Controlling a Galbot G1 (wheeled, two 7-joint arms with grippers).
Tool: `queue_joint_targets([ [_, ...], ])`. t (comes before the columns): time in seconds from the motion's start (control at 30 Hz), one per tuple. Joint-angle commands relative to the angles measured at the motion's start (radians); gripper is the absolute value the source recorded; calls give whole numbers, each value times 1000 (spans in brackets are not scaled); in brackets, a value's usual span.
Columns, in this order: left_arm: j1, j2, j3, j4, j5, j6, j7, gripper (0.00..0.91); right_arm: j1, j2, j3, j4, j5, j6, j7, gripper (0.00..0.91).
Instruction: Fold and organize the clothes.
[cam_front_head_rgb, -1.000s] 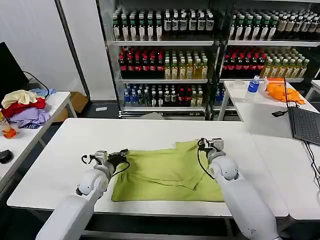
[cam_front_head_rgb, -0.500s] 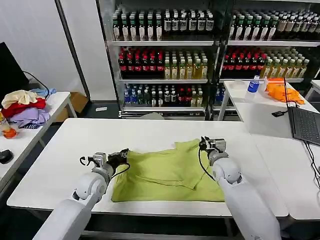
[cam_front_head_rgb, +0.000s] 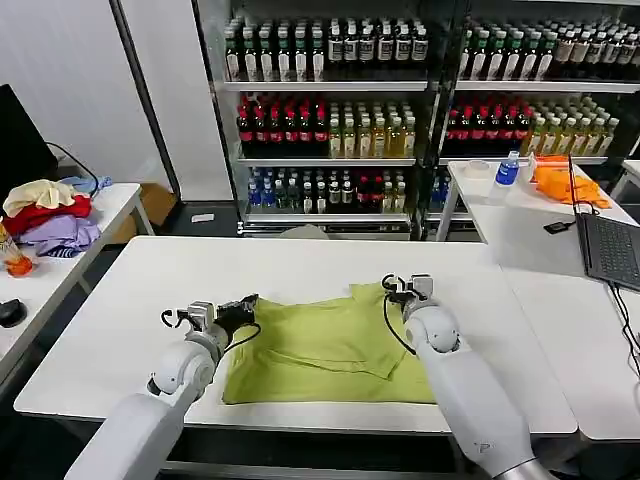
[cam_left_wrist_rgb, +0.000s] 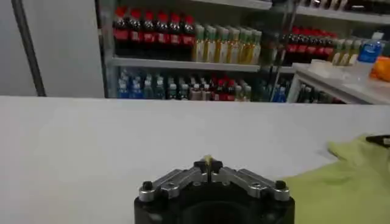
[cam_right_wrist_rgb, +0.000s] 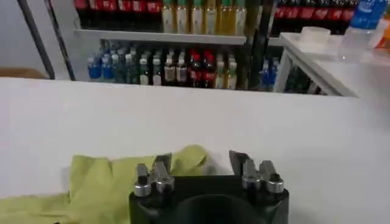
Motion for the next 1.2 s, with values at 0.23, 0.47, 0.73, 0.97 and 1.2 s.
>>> queue_joint_targets([
  [0.23, -1, 3, 0, 3, -2, -2, 1, 20, 21, 20, -4, -41, 39, 1, 12, 0],
  [0.47, 2, 4, -4, 3, -4, -5, 3, 20, 5, 10, 1, -1, 46, 26, 3, 0],
  [0.73, 17, 6, -18, -23, -11, -8, 3, 20, -59, -34, 25, 127, 36, 75, -4, 0],
  [0.97, 86, 39, -44, -144, -16, -5, 1, 20, -172, -121, 74, 370, 38, 79, -16, 0],
  [1.2, 164, 34, -59, -228, -1, -4, -7, 20, -384, -147, 163, 589, -39, 76, -42, 0],
])
